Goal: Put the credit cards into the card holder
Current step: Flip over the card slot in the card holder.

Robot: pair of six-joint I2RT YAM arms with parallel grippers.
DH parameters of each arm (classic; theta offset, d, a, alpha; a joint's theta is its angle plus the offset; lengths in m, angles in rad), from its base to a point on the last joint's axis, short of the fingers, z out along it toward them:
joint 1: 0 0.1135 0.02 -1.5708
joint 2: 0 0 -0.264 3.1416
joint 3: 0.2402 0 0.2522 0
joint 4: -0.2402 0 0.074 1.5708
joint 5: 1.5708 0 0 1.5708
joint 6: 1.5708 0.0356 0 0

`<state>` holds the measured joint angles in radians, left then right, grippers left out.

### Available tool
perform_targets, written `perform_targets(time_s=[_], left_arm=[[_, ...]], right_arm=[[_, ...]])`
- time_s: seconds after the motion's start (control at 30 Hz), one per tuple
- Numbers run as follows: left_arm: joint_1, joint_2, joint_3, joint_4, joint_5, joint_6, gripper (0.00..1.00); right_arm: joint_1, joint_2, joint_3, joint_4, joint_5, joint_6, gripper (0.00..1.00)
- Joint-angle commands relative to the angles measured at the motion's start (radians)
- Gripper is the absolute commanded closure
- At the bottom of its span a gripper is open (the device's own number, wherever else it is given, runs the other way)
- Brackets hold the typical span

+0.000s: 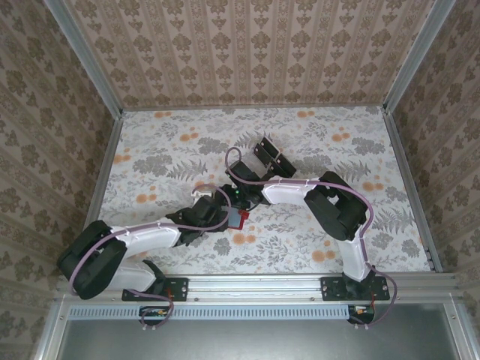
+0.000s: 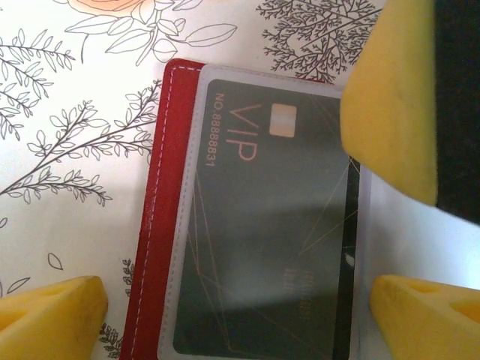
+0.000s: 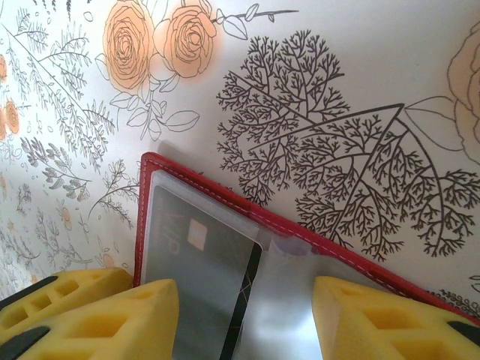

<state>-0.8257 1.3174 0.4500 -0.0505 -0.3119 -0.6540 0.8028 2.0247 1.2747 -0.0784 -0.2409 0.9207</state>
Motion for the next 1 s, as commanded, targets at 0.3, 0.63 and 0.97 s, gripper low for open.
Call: perform_targets(time_s=[0.3,0.63,0.97], left_arm=[[-0.008,0.047,-0.002,-0.060,-0.063,-0.059,0.00],[-0.007,0.054,-0.012,-0.053,-0.062,-0.067,0.00],[-0.007,0.057,-0.016,-0.046,-0.061,-0.070,0.00]], right_arm=[[-0.015,-0.181,-0.088,-0.054,0.088,-0.038,0.47],[-0.015,-0.193,-0.180,-0.025,0.138,-0.016,0.47],[-0.014,-0.116,-0.153,0.019,0.103,-0.017,0.47]])
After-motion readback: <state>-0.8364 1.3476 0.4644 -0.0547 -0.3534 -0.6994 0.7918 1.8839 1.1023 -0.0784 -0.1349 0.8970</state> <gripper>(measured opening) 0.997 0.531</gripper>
